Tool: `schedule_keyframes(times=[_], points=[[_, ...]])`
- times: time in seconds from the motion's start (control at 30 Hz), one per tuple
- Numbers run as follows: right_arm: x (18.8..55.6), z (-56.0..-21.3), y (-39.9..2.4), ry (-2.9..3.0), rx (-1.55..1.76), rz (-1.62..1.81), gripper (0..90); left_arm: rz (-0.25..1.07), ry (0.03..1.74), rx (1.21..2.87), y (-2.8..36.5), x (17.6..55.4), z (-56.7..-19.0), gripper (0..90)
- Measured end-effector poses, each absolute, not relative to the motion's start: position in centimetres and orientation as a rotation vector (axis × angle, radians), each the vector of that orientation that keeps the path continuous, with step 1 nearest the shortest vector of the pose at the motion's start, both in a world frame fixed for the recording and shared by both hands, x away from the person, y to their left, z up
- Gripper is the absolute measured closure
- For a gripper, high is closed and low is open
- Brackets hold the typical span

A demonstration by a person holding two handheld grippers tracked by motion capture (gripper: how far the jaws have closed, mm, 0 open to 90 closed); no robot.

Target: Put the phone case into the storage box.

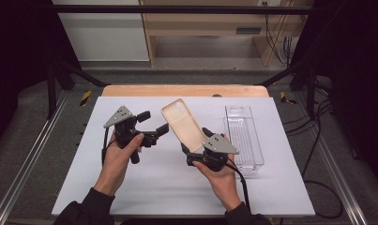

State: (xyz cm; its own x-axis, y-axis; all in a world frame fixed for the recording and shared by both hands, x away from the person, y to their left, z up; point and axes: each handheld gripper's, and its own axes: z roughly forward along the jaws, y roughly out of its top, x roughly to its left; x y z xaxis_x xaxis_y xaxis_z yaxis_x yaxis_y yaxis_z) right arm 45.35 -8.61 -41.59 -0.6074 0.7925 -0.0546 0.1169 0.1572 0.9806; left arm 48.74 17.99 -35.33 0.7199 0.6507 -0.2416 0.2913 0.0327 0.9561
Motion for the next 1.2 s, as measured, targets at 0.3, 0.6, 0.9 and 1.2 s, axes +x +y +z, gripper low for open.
schedule_keyframes(times=[0.3,0.6,0.9,1.2], points=[[45.1,-41.5,-8.1,1.857,0.848,1.496,12.4,0.304,0.793,1.557,17.5,48.7,-35.5,1.8],[45.0,-41.6,-7.7,1.853,0.838,1.505,12.4,0.305,0.810,1.563,17.0,49.0,-35.8,5.6],[44.7,-41.7,-7.1,1.857,0.810,1.511,12.4,0.263,0.866,1.524,17.3,50.3,-36.4,16.2],[44.9,-42.2,-6.8,1.881,0.828,1.510,12.3,0.224,0.930,1.490,18.0,50.5,-36.3,38.2]])
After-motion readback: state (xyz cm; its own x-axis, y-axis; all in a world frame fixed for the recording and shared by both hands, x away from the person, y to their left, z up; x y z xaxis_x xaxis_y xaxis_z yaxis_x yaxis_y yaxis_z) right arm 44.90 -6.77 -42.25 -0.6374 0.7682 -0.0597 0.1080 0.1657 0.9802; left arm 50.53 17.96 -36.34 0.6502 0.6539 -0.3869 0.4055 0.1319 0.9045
